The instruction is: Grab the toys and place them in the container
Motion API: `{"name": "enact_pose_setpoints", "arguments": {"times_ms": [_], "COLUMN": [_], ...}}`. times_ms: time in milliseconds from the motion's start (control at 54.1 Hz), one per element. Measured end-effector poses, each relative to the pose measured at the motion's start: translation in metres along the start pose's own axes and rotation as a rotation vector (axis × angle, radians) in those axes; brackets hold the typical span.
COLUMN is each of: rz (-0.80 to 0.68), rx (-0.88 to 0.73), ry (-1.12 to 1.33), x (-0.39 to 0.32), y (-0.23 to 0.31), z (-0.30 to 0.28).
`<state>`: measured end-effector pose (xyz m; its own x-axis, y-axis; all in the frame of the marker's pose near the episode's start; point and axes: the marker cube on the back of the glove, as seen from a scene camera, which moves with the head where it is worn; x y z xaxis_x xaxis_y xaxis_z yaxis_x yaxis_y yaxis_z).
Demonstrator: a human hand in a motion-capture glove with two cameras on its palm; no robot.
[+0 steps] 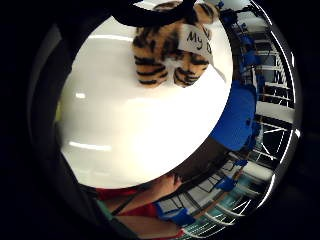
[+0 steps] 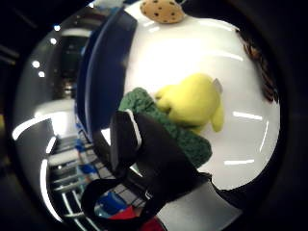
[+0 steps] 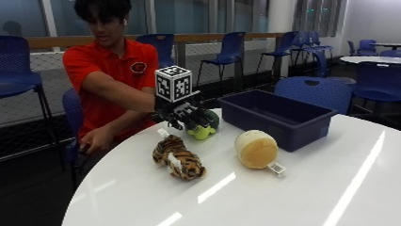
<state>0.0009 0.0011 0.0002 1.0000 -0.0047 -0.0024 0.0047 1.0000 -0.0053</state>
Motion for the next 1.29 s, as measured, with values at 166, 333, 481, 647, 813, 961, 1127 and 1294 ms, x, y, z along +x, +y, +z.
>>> {"name": "enact_pose_setpoints", "arguments": {"times_ms": [166,333,481,647,813,961,1127,1294], "rz": [0.005,-0.012,-0.032,-0.040,-0.029,0.003,0.008,0.072], "rx": [0.007,0.016,0.026,0.048,0.076,0.076,0.107,0.092], "ry": [-0.002,-0.008,-0.014,-0.008,0.021,0.033,0.044,0.029], "x": [0.005,0.009,0.013,0.020,0.029,0.038,0.049,0.067], "y": [0.000,0.001,0.000,-0.004,-0.018,-0.032,-0.050,-0.072], "z": [-0.002,-0.005,-0.006,-0.009,-0.011,-0.012,-0.027,-0.038]}}
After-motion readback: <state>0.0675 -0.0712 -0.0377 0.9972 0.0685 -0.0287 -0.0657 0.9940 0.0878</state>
